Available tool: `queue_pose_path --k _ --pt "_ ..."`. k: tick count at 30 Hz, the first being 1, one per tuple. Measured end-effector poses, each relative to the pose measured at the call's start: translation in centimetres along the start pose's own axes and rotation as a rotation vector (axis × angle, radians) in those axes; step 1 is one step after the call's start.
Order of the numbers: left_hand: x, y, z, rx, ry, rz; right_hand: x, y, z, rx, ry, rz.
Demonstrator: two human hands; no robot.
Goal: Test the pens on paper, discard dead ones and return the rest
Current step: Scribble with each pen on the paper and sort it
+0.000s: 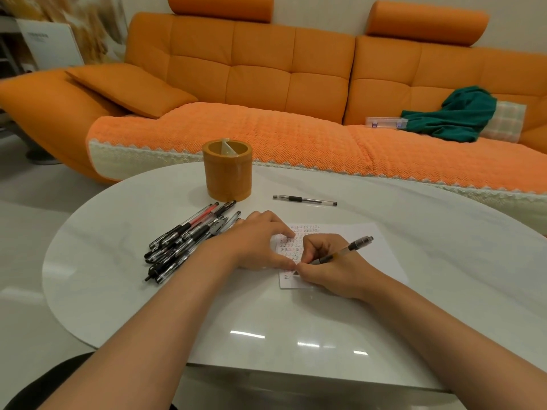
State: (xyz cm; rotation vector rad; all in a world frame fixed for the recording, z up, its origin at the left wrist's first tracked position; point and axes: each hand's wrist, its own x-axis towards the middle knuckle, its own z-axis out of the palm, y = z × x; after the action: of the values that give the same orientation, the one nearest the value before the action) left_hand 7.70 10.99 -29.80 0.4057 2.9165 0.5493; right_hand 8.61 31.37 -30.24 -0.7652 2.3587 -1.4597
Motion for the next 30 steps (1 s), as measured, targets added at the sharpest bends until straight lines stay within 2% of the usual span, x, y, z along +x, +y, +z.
queue_pose_path --k 7,21,30 --pt "-0.29 0.04 -0.03 -0.004 0.014 0.007 -0.07 -0.15 -0.01 -0.048 -0.04 0.02" --pt "-0.26 0.01 0.09 -0.012 0.013 -0.004 -0.5 0.12 0.11 -0.042 0.027 -0.006" --pt "-0.23 0.08 0.06 -0.02 0.006 -0.01 -0.48 0.19 -0.01 -0.023 -0.013 0.001"
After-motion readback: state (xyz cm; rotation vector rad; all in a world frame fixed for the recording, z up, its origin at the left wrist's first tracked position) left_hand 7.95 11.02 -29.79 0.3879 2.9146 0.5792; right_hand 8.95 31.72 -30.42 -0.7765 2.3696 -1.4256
